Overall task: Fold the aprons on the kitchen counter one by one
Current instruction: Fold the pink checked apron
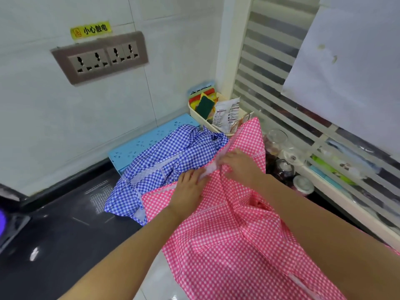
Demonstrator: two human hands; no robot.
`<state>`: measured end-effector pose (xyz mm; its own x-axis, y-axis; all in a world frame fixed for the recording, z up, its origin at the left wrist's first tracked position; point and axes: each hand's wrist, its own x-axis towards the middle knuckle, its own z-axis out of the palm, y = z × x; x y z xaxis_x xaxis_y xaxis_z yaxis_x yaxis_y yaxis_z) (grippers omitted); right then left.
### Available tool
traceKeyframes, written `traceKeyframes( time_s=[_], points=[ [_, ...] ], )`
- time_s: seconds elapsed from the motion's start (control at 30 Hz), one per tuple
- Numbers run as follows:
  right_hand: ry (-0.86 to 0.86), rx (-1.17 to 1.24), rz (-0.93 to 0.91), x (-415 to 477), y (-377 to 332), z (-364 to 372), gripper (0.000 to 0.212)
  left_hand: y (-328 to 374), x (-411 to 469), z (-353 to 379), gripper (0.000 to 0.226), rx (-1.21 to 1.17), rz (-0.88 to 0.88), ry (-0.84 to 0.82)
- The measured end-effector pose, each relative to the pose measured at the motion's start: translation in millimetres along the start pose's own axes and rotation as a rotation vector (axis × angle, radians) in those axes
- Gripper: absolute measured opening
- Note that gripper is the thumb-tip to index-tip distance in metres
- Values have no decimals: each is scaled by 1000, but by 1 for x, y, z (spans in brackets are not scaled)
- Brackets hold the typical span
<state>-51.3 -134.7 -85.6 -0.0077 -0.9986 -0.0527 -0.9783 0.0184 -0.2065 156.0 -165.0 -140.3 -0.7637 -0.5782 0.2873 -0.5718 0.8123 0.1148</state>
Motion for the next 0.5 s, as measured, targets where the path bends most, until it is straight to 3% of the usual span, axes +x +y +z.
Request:
traceKeyframes(
  time_s=[0.07, 0.27, 0.43, 0.5],
  points=[
    [-114, -179, -78, -7, 5, 3, 43, 2, 5, 0, 72, -23, -23, -27],
    [-355, -237, 107, -28, 29, 26, 39, -3, 11, 3, 65, -17, -184, -51],
    [-422, -251, 322, -29, 25, 23, 27, -3, 16, 6, 47, -108, -345, -36],
    [-297, -237, 281, -23, 21, 21, 26, 0, 20, 6, 56, -152, -428, -87]
  ],
)
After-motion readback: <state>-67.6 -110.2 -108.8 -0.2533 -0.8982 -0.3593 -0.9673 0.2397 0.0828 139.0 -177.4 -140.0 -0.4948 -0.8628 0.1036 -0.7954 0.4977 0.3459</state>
